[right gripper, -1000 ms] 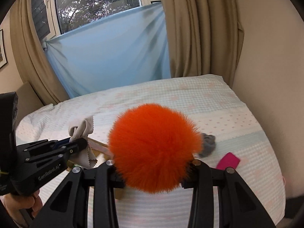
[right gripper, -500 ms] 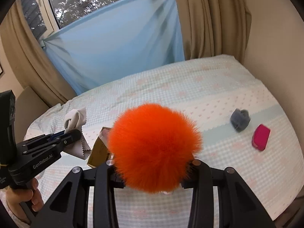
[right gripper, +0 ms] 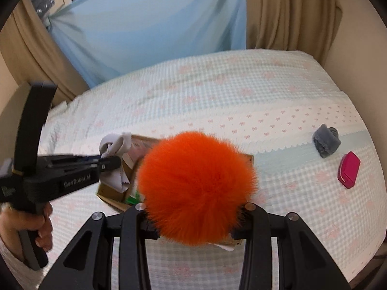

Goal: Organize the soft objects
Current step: 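Carry the grey cloth and orange pompom over the cardboard box with both tools, then open the left tool to drop the cloth while the right drops the pompom into the box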

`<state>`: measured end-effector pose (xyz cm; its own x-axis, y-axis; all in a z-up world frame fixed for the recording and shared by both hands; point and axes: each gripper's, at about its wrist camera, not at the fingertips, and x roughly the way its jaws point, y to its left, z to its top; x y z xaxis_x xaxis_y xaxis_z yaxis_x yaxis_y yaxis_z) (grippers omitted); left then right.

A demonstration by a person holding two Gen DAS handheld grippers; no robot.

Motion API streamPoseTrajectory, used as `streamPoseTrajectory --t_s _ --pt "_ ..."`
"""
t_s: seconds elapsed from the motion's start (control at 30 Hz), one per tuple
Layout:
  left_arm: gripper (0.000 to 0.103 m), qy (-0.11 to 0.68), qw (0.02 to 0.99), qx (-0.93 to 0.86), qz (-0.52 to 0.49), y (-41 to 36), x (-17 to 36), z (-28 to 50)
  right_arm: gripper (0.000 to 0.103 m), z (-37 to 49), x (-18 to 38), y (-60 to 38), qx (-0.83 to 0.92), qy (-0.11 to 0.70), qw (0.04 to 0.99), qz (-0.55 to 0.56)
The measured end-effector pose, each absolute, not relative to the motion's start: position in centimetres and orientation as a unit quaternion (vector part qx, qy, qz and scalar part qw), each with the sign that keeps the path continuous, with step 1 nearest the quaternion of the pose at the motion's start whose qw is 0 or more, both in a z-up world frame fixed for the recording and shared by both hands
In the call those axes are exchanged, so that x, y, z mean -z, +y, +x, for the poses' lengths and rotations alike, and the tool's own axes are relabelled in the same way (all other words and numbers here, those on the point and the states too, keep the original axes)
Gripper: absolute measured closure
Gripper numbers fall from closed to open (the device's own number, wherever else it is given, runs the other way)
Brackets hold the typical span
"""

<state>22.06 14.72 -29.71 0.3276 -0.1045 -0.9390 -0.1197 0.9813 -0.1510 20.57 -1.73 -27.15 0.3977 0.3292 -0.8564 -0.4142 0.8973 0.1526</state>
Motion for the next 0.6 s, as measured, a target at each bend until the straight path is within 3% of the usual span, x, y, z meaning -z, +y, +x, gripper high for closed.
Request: streamPoseTrajectory --t_s 0.3,0.53,0.6 --pt "0.092 0.638 0.764 0.003 -0.097 14.2 36.4 25.7 0.067 22.6 34.9 -1.0 -0.227 0.571 0.787 -0.055" --pt "0.091 0.668 0.740 0.001 -0.079 13.5 39.0 26.9 0.067 22.5 37.6 -0.7 -0.241 0.596 0.762 -0.073" --pt "0.083 0.671 0.738 0.004 -0.076 13.5 38.8 27.3 0.063 22.4 37.9 -0.5 -0.254 0.599 0.756 -0.071"
